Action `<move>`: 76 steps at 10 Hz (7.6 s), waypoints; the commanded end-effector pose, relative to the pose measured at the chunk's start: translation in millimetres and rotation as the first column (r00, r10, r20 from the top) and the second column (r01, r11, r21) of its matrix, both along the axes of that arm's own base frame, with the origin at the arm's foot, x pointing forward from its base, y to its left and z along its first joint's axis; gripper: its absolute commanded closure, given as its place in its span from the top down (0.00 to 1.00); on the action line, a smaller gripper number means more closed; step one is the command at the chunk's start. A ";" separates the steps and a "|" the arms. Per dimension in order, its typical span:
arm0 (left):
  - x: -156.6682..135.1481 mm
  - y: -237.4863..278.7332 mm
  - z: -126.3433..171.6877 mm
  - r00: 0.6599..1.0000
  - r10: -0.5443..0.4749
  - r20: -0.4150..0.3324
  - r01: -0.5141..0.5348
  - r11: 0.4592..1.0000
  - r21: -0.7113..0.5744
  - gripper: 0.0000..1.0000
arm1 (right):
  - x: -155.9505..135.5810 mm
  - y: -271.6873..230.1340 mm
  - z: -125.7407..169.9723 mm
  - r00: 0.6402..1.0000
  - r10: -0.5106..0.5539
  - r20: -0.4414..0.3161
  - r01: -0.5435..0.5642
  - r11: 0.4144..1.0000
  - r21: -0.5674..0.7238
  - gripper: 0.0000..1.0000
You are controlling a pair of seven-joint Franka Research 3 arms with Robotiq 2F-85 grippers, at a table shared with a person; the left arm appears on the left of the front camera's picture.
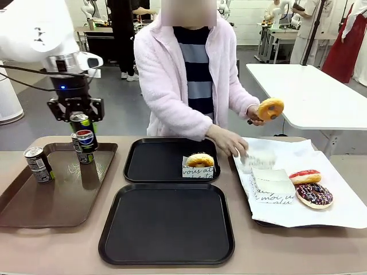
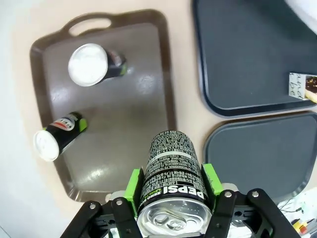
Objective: Set up donuts and drinks on trays.
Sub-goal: Pick up one Pepsi coke and place it on the Flat Tray, then pick up one Pepsi coke from the Handle tray and place it on the Flat Tray without a Pepsi coke.
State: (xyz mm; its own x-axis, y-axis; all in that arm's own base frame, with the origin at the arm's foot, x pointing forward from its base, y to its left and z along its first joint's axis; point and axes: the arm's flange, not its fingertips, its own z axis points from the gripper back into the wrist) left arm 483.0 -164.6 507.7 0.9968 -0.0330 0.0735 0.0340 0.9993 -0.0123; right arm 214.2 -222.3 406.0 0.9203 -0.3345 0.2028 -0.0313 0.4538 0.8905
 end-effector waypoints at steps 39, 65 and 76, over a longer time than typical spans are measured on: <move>50.1 -90.5 -55.8 0.894 -0.444 0.057 0.442 0.896 0.055 0.59 | 0.7 -0.6 -1.7 1.000 0.003 0.018 -0.003 1.000 0.010 1.00; -21.1 -112.6 -28.8 0.870 -0.491 -0.051 0.494 0.863 0.106 1.00 | 0.7 -0.6 -1.7 1.000 0.003 0.018 -0.003 1.000 0.010 1.00; -31.8 134.4 -43.1 0.991 -0.046 -0.126 0.045 0.999 -0.008 1.00 | 0.7 -0.6 -1.7 1.000 0.003 0.018 -0.003 1.000 0.010 1.00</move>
